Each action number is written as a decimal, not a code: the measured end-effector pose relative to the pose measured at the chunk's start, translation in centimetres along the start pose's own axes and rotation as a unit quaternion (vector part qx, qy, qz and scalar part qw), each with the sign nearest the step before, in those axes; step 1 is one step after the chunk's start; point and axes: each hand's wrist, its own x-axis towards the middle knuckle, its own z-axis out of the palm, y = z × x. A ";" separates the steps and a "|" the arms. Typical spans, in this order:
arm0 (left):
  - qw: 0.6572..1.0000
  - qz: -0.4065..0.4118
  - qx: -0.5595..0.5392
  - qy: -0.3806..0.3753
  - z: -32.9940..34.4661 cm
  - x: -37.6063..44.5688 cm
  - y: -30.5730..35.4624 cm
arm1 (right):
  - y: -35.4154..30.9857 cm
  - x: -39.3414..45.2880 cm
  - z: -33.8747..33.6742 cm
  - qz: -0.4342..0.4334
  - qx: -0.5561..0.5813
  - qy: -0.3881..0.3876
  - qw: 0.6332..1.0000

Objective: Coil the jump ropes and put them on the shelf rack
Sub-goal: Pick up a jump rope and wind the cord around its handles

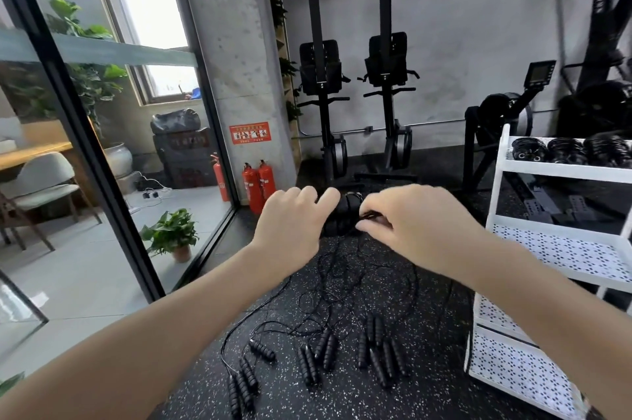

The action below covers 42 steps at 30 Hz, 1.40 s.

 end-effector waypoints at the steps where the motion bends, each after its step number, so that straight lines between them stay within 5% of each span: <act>1: 1.000 0.024 0.004 0.006 0.3 -0.1 0.0 | 0.4 0.5 -0.4 -0.018 -0.021 0.006 1.000; 4: 0.997 0.071 -0.012 0.038 1.0 -0.7 0.3 | 2.1 2.1 -1.2 -0.063 -0.035 -0.007 0.997; 14: 0.984 0.156 -0.054 0.060 0.9 -1.5 -0.6 | 5.1 2.1 1.1 -0.045 0.302 -0.112 0.946; 23: 0.970 0.209 -0.111 0.049 1.4 -2.3 0.0 | 6.0 0.1 4.5 -0.004 0.527 -0.135 0.839; 29: 0.989 0.086 -0.095 -0.071 1.7 -2.3 0.1 | 6.3 -0.5 2.4 -0.011 0.491 -0.122 0.862; 33: 0.990 0.018 -0.114 -0.079 1.8 -2.1 -0.5 | 6.0 -0.7 1.9 -0.021 0.465 -0.134 0.875; 38: 0.992 0.082 -0.071 -0.061 1.6 -2.3 0.3 | 6.1 -0.3 1.9 -0.006 0.401 -0.106 0.910; 42: 0.987 0.145 -0.056 0.026 1.6 -2.5 1.1 | 6.5 0.4 2.3 -0.004 0.373 -0.077 0.925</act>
